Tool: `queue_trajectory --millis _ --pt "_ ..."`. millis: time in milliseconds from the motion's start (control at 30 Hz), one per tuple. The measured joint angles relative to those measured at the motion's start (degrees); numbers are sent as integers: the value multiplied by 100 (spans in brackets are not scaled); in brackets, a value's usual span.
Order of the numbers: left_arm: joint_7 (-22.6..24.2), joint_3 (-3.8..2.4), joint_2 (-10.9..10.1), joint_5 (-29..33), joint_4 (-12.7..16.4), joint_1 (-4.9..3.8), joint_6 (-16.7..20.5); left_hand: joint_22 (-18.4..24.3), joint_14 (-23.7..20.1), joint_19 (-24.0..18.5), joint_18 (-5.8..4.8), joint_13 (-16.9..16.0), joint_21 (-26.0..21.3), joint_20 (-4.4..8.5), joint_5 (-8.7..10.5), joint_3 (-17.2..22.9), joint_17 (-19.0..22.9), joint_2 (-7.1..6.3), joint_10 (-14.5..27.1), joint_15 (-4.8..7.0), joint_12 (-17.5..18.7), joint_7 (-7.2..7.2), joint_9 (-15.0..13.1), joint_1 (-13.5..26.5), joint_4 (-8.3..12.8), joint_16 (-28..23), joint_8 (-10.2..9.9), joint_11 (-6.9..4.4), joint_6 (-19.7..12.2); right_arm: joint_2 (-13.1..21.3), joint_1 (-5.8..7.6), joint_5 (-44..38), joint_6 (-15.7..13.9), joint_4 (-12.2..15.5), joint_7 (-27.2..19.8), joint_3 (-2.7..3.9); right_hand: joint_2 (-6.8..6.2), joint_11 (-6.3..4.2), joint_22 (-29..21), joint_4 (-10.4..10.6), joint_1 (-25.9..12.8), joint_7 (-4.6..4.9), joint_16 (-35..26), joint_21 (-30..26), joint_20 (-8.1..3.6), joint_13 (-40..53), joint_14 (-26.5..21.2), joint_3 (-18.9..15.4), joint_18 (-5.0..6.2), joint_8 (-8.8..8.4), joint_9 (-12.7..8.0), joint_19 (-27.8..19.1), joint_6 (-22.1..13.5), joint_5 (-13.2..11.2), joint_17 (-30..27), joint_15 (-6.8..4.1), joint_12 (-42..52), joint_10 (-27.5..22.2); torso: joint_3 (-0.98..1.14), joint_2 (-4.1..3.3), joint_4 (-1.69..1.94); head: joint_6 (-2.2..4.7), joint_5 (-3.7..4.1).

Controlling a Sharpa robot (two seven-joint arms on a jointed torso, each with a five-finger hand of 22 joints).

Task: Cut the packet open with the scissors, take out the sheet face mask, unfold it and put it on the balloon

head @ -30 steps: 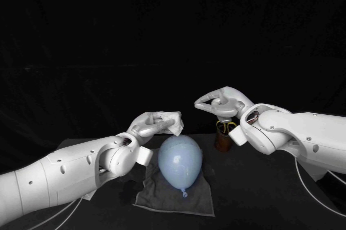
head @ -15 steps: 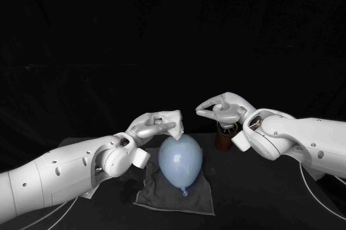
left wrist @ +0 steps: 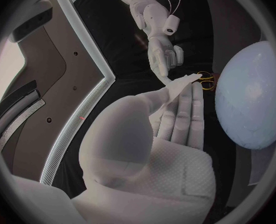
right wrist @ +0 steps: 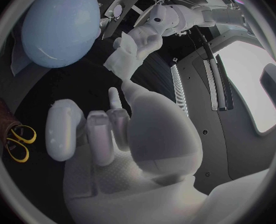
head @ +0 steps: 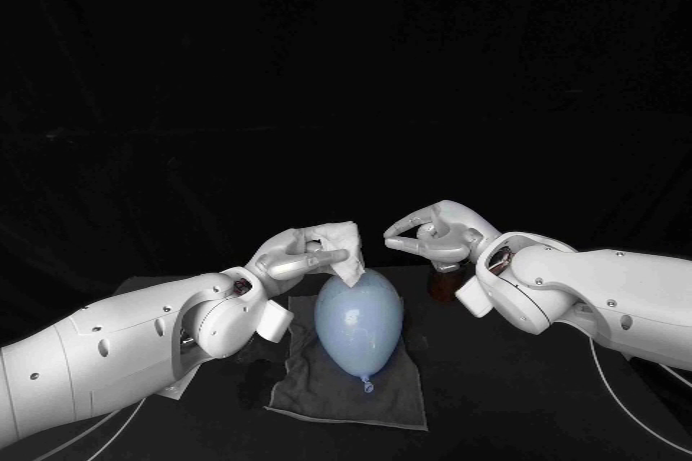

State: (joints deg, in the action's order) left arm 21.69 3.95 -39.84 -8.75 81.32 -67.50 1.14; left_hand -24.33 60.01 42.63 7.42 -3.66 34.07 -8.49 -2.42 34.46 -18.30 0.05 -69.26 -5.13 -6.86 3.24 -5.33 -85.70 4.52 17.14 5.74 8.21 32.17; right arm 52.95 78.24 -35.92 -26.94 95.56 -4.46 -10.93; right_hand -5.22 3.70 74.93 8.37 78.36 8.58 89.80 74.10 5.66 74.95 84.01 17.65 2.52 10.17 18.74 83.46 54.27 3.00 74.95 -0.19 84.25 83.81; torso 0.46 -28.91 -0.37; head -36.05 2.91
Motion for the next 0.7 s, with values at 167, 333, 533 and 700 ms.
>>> queue_trajectory --millis 167,333,533,700 --pt "-15 0 -59 -7 62 0 -152 -17 -1 -15 0 0 5 0 4 0 -22 23 0 -1 -5 -25 8 22 0 0 -30 0 -67 -62 -64 69 -32 -39 -18 0 -7 0 -3 -19 7 3 -3 -79 1 -1 0 -2 0 -52 -20 1 -3 0 0 0 -28 0 3 -3 0 2 12" --pt "-31 0 -109 -9 116 0 -305 -55 -13 -57 0 0 49 -1 8 -16 -52 23 0 8 -6 -56 32 22 16 31 -77 0 -240 -107 -117 222 -80 -75 -79 0 -36 0 -2 -63 36 34 -5 -110 23 -5 -1 15 0 -88 -42 4 -35 0 -1 0 -29 0 3 -3 1 2 4" --pt "-51 0 -165 -13 175 0 -488 -95 -46 -77 0 0 118 -21 8 -40 -113 53 1 0 -23 -125 75 52 41 60 -164 -1 -536 -165 -163 387 -122 -107 -177 -1 -59 21 0 -114 59 55 -20 -110 25 -4 -9 19 0 -118 -67 5 -57 0 -5 9 -66 21 3 -3 1 9 -11" --pt "-64 0 -197 -24 215 1 -598 -133 -48 -117 0 1 160 -21 9 -48 -165 83 2 -1 -42 -202 119 83 49 88 -229 -2 -823 -206 -178 480 -135 -121 -236 -1 -59 21 2 -118 59 56 0 -133 25 -2 -9 24 0 -145 -68 4 -59 0 -5 9 -67 21 1 -3 3 24 -8"
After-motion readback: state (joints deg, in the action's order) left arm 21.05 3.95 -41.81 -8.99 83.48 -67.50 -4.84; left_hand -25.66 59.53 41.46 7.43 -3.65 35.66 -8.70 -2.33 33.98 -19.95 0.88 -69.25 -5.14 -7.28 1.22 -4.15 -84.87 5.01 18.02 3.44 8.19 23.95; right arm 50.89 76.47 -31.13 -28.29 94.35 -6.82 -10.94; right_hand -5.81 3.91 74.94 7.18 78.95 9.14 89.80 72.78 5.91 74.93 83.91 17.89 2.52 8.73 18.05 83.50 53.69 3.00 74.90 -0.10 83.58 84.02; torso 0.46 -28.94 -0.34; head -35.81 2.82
